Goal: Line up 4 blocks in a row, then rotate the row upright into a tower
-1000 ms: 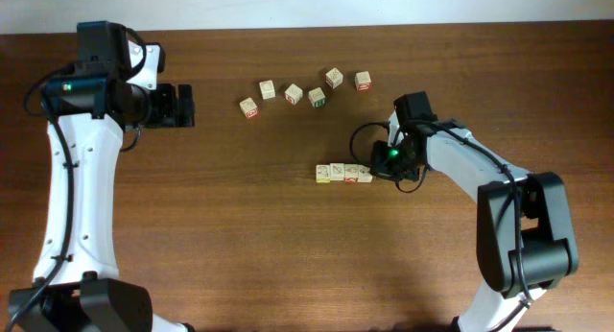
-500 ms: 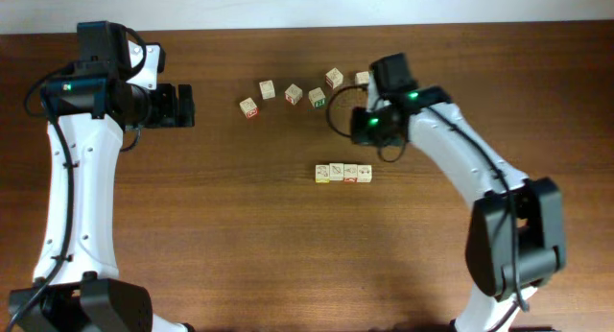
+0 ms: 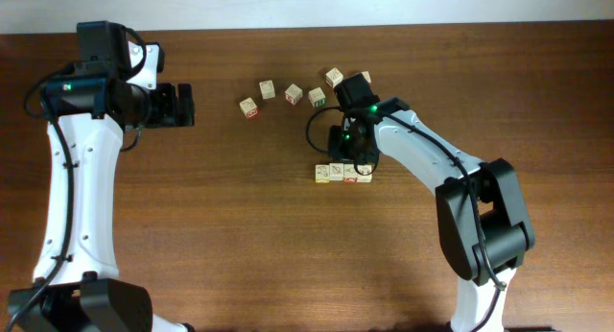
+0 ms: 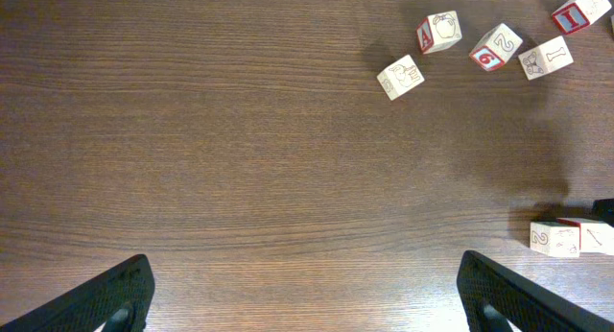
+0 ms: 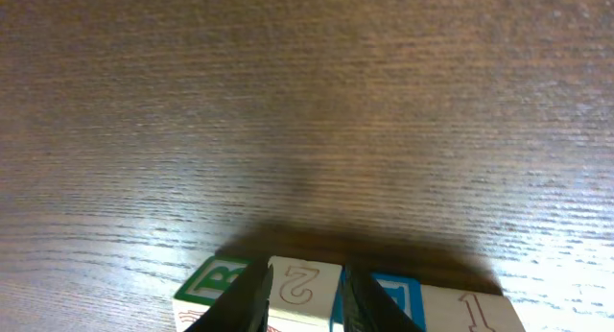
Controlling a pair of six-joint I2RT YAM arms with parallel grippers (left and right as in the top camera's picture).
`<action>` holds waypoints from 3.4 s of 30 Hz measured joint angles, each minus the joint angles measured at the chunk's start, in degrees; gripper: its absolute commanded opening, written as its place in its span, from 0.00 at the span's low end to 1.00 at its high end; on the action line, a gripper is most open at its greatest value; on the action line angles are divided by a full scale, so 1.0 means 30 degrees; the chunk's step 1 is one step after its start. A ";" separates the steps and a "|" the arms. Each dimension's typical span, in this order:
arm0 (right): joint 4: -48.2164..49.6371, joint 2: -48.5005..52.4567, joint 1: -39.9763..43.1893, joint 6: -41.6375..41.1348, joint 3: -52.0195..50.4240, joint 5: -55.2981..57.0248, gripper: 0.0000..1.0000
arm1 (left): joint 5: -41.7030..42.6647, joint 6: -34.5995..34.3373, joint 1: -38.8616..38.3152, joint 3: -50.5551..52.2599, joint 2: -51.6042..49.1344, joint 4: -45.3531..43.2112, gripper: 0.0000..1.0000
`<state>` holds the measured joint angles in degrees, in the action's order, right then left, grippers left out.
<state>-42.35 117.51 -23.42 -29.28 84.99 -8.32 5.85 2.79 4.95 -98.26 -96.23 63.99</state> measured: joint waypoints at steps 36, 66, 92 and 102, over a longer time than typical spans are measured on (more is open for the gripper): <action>0.0182 0.0036 -0.0248 0.0918 0.0000 -0.0357 0.04 | 0.0357 -0.0007 0.0000 0.0000 0.0000 0.0015 0.99; -1.2488 -0.6951 0.6339 0.5056 1.0542 -0.2040 0.19 | -0.2616 -0.4364 -0.4240 -0.0831 0.0437 0.2033 0.99; -0.2783 -0.5100 0.7832 0.7905 -0.4306 -0.6353 0.04 | 0.4350 -0.4925 -0.9347 0.2018 -0.8728 -0.4291 0.00; -0.2878 -0.5100 0.7832 0.6732 -0.4306 -0.6419 0.04 | 0.7541 -0.5078 -0.9347 0.3155 -0.8728 -0.5042 0.00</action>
<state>-50.98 102.21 0.08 -9.08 72.07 -27.57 28.47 -12.45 -23.09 -88.79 -122.41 48.86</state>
